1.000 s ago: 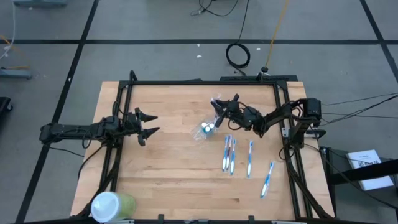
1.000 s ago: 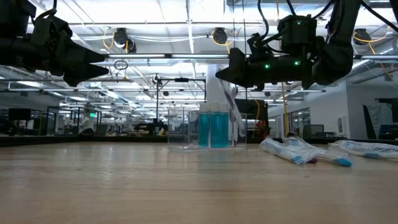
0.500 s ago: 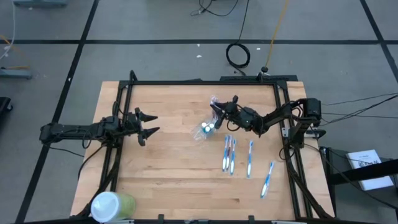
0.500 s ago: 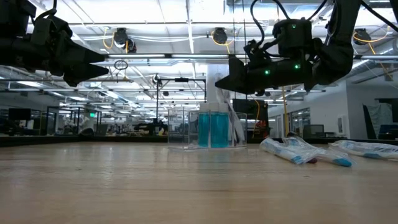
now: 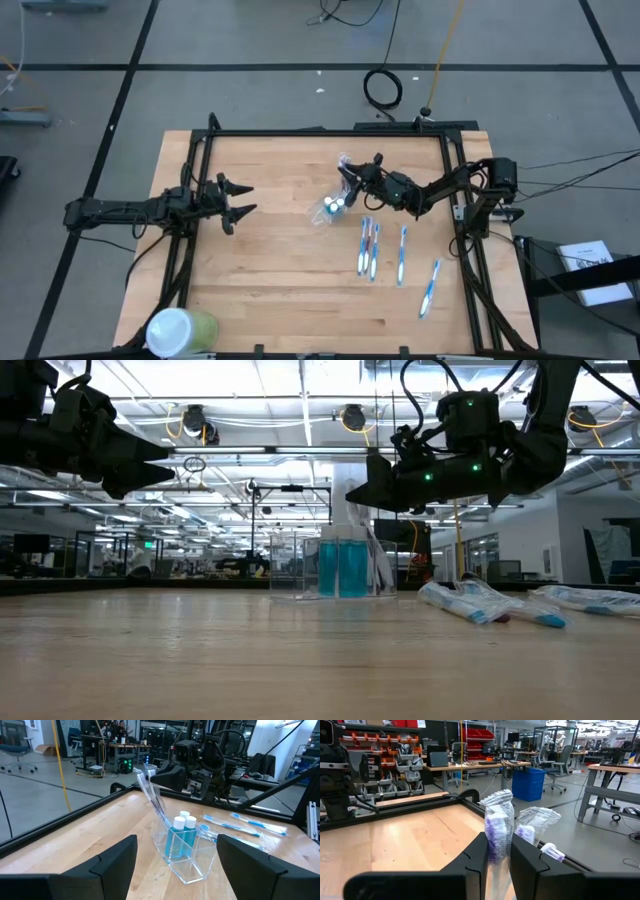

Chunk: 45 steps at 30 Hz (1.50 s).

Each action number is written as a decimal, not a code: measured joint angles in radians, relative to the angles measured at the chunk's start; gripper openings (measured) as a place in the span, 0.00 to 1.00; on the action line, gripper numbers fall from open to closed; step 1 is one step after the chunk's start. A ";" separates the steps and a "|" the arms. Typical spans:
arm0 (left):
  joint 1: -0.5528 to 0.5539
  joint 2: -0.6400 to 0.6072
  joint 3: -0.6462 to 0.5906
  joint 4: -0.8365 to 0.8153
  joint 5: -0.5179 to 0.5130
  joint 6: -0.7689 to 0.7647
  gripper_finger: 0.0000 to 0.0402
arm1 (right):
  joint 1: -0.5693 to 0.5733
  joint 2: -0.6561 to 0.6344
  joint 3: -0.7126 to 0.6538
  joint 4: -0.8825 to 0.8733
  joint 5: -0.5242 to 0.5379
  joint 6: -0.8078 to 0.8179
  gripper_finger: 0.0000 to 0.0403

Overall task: Pick & Place toothbrushing station
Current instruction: Put the purple toothbrush into the transparent organizer

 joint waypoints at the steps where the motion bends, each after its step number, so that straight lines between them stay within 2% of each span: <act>1: 0.000 0.000 0.000 0.000 0.000 0.000 0.70 | 0.000 0.000 0.000 -0.002 0.000 0.000 0.12; 9: 0.000 0.000 0.000 0.000 0.000 0.000 0.70 | 0.000 0.000 0.000 -0.006 -0.003 0.000 0.14; 23: 0.000 0.000 0.000 0.000 0.000 0.000 0.70 | 0.001 0.004 -0.003 0.023 -0.006 0.000 0.33; 34: 0.000 0.000 0.000 0.000 0.000 0.000 0.70 | 0.007 0.002 -0.002 0.134 -0.004 0.000 0.39; 45: 0.000 0.000 0.000 0.000 0.000 0.000 0.70 | 0.100 0.000 -0.002 0.327 -0.005 -0.105 0.41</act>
